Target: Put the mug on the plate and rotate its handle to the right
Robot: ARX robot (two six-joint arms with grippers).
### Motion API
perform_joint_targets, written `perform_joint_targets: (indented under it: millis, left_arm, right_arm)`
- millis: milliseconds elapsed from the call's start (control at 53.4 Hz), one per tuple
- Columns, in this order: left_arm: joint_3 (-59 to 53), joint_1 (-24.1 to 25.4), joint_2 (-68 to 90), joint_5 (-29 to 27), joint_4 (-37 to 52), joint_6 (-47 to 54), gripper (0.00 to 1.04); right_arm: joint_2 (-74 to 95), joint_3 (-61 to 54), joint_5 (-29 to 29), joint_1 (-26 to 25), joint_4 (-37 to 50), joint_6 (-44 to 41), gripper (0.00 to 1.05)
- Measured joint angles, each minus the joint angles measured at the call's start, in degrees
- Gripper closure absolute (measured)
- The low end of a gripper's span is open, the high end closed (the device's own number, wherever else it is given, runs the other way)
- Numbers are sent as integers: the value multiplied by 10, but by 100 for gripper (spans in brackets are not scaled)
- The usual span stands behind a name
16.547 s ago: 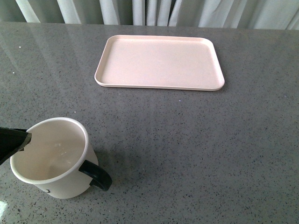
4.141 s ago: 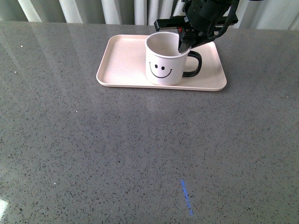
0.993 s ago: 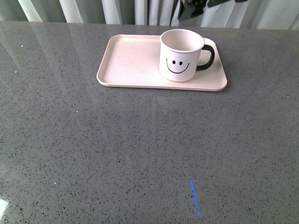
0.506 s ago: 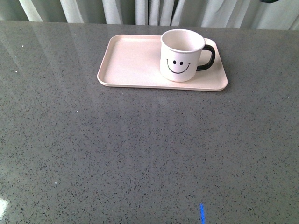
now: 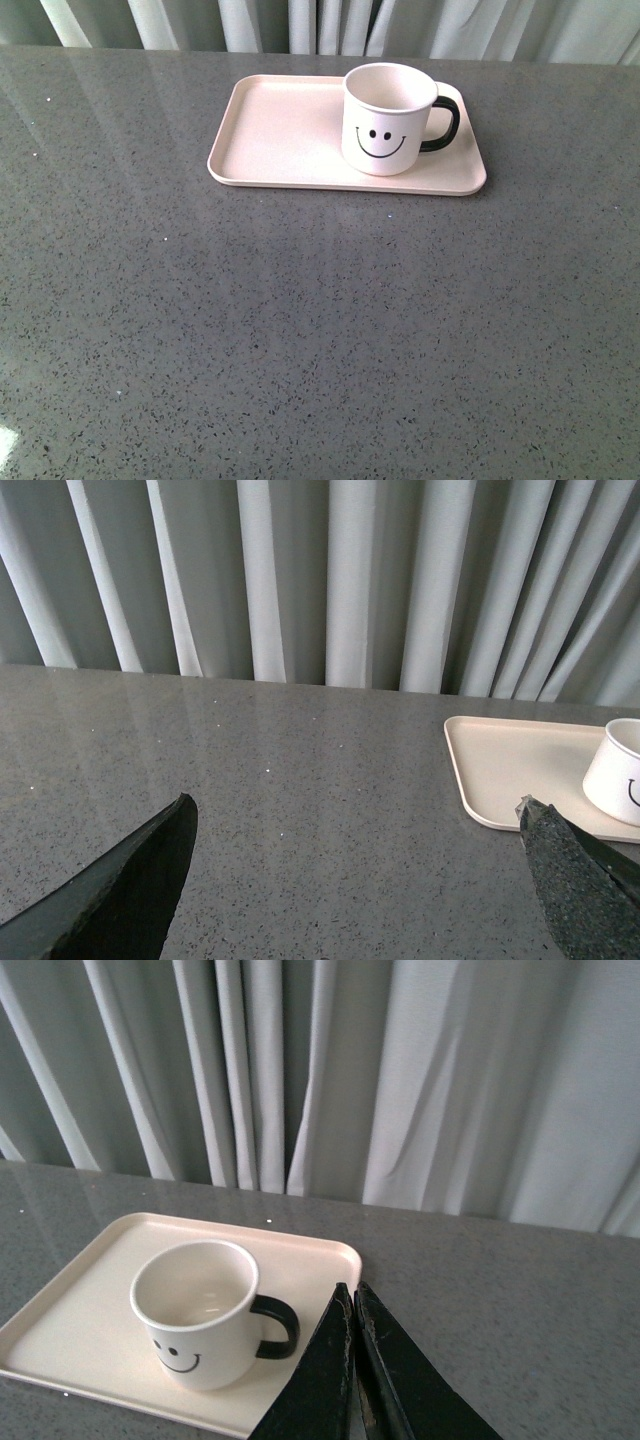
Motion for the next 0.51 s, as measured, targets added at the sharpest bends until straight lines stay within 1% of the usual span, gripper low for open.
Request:
perform_joint_targets:
  millis: [150,206,244,506]
  left_arm:
    - [0,0,0,0,0,0,9]
    - [0,0,0,0,0,0,9]
    - [0,0,0,0,0,0,9]
    - [0,0,0,0,0,0,9]
  right_arm:
    - [-63,-65,-1,-8,-2,0,103]
    - [-73,-94,-1,-8,26,0,103]
    - [-80,-110,-1,-8,28,0,103]
    - [-181,-165,-2,-8,-21,0,103]
